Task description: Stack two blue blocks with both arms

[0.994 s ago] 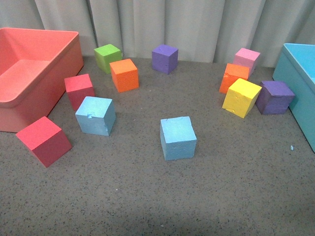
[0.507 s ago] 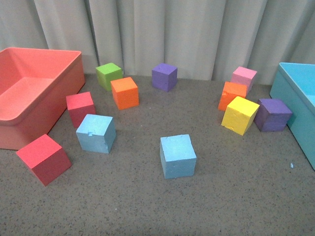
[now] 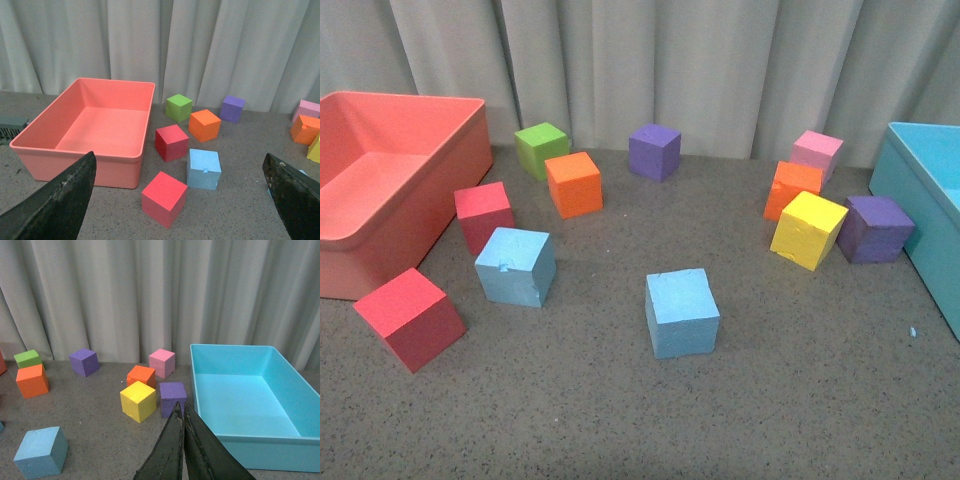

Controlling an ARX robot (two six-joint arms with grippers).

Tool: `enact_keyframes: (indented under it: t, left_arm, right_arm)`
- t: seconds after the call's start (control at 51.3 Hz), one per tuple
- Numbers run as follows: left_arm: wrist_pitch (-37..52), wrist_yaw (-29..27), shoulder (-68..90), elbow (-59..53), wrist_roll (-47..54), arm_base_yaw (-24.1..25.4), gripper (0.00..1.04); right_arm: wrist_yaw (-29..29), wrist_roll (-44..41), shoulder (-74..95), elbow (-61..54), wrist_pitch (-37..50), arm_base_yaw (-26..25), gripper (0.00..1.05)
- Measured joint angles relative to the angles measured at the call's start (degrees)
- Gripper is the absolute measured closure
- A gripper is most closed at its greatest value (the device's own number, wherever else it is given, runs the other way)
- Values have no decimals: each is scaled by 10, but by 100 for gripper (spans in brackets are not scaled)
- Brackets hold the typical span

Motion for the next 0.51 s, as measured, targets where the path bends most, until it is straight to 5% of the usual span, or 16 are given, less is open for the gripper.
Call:
enact_keyframes:
  t: [0.507]
  left_arm:
    - [0,0,0,0,0,0,7]
  right_arm:
    - [-2,0,-131,0,-136,0,104]
